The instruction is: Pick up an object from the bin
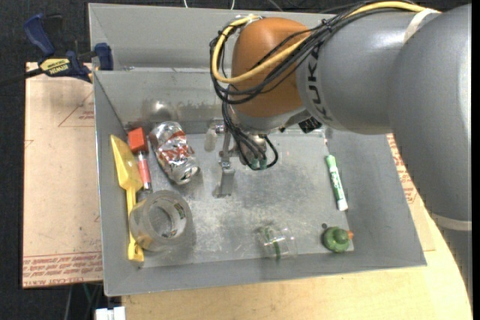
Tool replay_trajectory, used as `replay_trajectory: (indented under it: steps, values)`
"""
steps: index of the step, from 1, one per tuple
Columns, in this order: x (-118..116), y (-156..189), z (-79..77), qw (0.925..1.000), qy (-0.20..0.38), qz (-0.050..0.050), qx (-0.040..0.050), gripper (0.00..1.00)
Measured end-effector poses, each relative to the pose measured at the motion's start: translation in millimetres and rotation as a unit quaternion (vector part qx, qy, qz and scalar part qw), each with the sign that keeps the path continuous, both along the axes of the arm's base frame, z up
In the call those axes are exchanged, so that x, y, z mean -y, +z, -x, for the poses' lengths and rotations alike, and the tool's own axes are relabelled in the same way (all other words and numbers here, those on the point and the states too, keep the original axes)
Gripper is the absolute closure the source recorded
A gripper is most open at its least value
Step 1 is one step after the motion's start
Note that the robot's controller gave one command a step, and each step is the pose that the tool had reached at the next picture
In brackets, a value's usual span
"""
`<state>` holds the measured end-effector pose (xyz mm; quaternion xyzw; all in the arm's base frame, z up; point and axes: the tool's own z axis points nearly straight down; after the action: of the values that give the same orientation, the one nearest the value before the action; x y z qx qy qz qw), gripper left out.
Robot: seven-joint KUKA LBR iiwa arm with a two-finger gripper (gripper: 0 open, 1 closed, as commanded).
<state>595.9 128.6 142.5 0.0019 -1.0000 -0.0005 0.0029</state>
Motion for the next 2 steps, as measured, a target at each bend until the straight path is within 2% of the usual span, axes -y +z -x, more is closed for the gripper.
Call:
replay_trajectory:
  steps: [1, 2]
  values:
    - [0.6, 4.9, -1.4, 1.0000, -0.001, 0.000, 0.0033, 0.00]
    - [-64.8, -69.0, -36.4, 0.9992, -0.040, -0.001, 0.0055, 0.00]
